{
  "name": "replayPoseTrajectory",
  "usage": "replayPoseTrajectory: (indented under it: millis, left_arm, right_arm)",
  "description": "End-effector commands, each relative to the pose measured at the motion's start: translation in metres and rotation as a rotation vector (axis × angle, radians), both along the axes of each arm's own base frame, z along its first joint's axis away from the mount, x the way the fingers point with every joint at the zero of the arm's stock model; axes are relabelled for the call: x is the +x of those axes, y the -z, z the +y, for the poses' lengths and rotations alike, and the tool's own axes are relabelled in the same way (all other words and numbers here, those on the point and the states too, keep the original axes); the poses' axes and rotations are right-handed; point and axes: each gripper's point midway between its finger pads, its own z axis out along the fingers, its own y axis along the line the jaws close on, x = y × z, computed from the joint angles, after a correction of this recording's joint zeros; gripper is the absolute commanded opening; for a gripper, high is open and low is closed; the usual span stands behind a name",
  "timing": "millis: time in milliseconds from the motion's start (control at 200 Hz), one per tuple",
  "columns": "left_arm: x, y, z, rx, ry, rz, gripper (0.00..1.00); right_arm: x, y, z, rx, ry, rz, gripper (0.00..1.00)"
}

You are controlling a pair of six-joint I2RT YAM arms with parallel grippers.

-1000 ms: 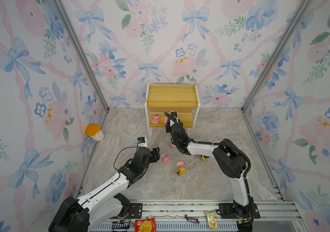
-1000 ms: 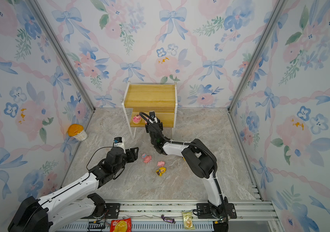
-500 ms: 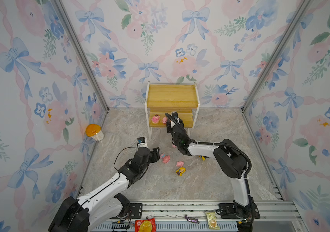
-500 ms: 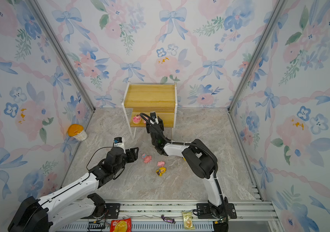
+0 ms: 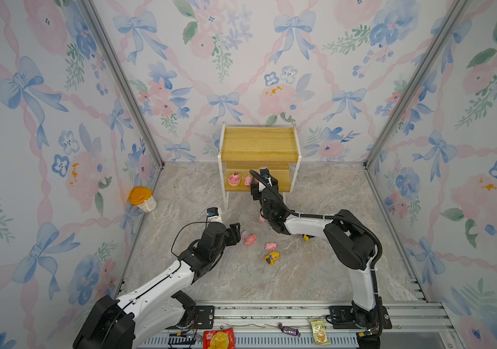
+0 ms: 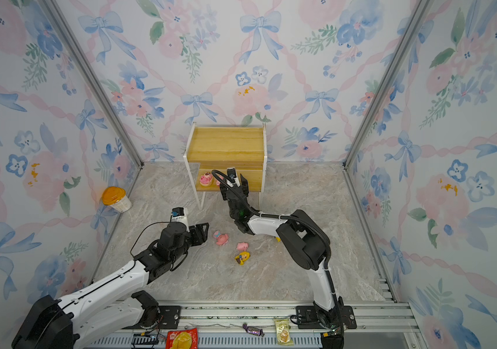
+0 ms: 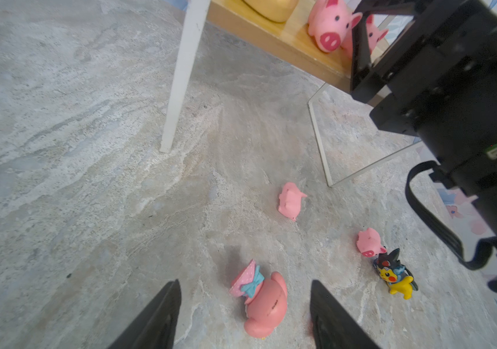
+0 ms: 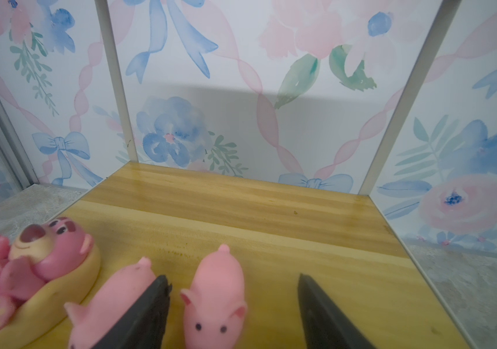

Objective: Organize plastic toys on shelves
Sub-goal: Place the plastic toy on the shelf.

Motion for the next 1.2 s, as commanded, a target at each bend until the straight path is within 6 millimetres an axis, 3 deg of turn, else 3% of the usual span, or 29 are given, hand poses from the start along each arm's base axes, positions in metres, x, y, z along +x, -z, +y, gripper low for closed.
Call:
replayPoseTrajectory:
  millis: [0, 610, 755, 930, 1040, 1060, 1195]
  left_arm:
    - [-0.001, 0.000, 0.002, -0.012, -0.004, -0.003, 0.68]
    - [-0.002, 0.008, 0.005, -0.002, -0.012, 0.010, 0.69]
    - [-0.003, 0.011, 0.004, -0.001, -0.010, 0.020, 0.68]
    - [-0.005, 0.015, 0.006, 0.003, -0.012, 0.025, 0.68]
    - [-0.007, 0.020, 0.006, 0.003, -0.011, 0.035, 0.68]
    - [-0.007, 0.021, 0.006, 0.004, -0.010, 0.039, 0.68]
    - [-0.009, 0.027, 0.005, 0.013, -0.007, 0.054, 0.67]
  right_arm:
    - [-0.005, -0.028, -0.008, 0.029, 0.019, -0.053, 0.71]
    - [-0.042, -0.057, -0.001, 0.058, -0.060, -0.074, 0.77]
    - [-0.054, -0.048, 0.000, 0.052, -0.084, -0.029, 0.77]
    - [-0.083, -0.045, -0.004, 0.037, -0.118, 0.006, 0.76]
    - [-0.102, -0.032, -0.015, 0.021, -0.141, 0.081, 0.74]
    - [-0.107, -0.039, -0.020, 0.031, -0.147, 0.085, 0.74]
    - [-0.136, -0.016, -0.042, -0.028, -0.193, 0.241, 0.73]
